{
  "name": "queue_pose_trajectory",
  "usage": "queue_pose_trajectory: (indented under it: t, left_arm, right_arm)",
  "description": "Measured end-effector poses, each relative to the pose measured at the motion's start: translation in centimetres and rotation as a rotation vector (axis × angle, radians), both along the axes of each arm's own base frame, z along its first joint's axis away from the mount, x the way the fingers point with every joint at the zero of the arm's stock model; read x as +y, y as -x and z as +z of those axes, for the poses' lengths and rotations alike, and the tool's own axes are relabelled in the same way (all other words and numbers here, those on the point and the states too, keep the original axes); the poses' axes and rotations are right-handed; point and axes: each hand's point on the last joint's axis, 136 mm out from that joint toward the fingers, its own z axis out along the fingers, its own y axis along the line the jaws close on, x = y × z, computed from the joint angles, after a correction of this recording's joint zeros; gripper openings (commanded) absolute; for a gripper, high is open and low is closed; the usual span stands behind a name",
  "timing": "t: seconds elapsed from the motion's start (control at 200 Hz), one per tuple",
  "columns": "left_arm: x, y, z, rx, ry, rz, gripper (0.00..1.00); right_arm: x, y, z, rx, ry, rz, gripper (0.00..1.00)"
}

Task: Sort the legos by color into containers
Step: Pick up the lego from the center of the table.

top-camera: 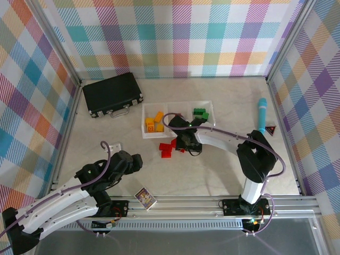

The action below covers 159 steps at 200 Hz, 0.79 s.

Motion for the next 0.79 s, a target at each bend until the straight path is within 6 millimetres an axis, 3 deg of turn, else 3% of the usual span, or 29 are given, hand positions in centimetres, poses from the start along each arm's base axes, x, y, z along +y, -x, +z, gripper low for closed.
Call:
queue_pose_trajectory:
  t: [0.425, 0.795]
  left_arm:
    - [0.4, 0.3, -0.1, 0.007, -0.009, 0.000, 1.00]
    - [0.5, 0.3, 0.2, -0.005, 0.000, 0.003, 1.00]
  right_arm:
    - [2.0, -1.0, -1.3, 0.011, -0.031, 0.005, 0.80]
    - [2.4, -1.2, -2.6, 0.020, -0.026, 0.006, 0.73]
